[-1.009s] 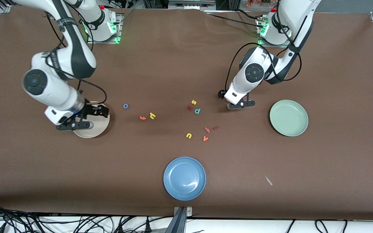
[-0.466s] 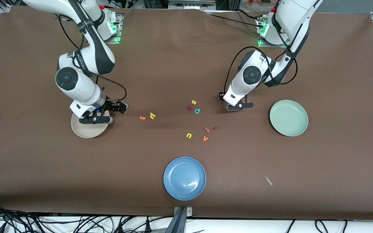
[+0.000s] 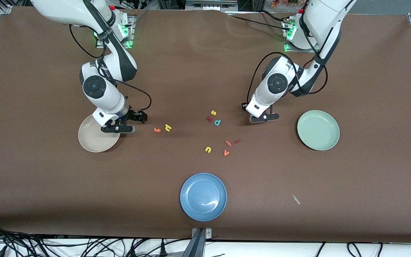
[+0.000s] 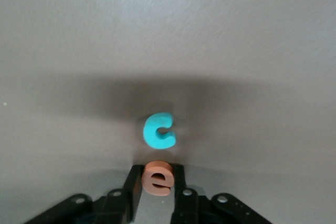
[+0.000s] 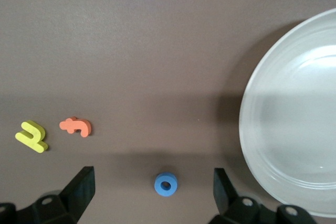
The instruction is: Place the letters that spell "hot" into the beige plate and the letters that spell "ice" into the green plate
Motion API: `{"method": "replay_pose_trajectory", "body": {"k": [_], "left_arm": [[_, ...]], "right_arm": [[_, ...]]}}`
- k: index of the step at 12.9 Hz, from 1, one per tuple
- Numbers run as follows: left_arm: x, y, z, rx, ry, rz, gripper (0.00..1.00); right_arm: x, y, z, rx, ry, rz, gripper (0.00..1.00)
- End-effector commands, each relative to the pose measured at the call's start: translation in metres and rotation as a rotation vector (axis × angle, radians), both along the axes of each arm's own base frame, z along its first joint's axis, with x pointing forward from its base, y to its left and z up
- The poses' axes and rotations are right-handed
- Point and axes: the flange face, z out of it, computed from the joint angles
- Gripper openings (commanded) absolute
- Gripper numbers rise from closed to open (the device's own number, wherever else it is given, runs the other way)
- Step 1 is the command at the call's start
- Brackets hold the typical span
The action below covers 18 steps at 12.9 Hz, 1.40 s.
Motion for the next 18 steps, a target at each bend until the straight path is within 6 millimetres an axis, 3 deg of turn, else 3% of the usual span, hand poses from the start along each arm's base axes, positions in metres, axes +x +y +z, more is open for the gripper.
{"method": "replay_pose_trajectory", "body": {"k": [1,3,7,9,10,13,15,17,18], "left_arm": [[0.001,0.000,-0.006,0.021,-0.011,-0.023,0.00],[0.010,0.005,0.009,0.023,-0.032,-0.021,0.00],[0.067,0.030,0.093,0.075,0.012,-0.033,0.00],[0.096,0.065,0.125,0.086,0.074,-0.078,0.00],[0.108,0.090,0.130,0.077,0.086,-0.104,0.00],[0.130,0.166,0.124,0.058,0.078,-0.195,0.00],[0.141,0.208,0.095,0.115,0.072,-0.242,0.00],[0.150,0.229,0.056,0.147,0.046,-0.270,0.00],[0.152,0.243,0.046,0.149,0.038,-0.263,0.00]], "right_arm": [[-0.015,-0.002,-0.018,0.015,-0.039,-0.004,1.00],[-0.020,-0.003,-0.028,0.019,-0.037,-0.004,1.00],[-0.029,-0.004,-0.043,0.034,-0.051,-0.003,0.99],[-0.033,-0.005,-0.047,0.034,-0.046,-0.004,0.94],[-0.034,-0.005,-0.048,0.035,-0.047,-0.007,0.91],[-0.036,-0.006,-0.049,0.034,-0.044,-0.007,0.77],[-0.036,-0.006,-0.049,0.034,-0.044,-0.007,0.76],[-0.037,-0.006,-0.052,0.038,-0.048,-0.007,0.76],[-0.039,-0.006,-0.055,0.040,-0.048,-0.007,0.75]]}}
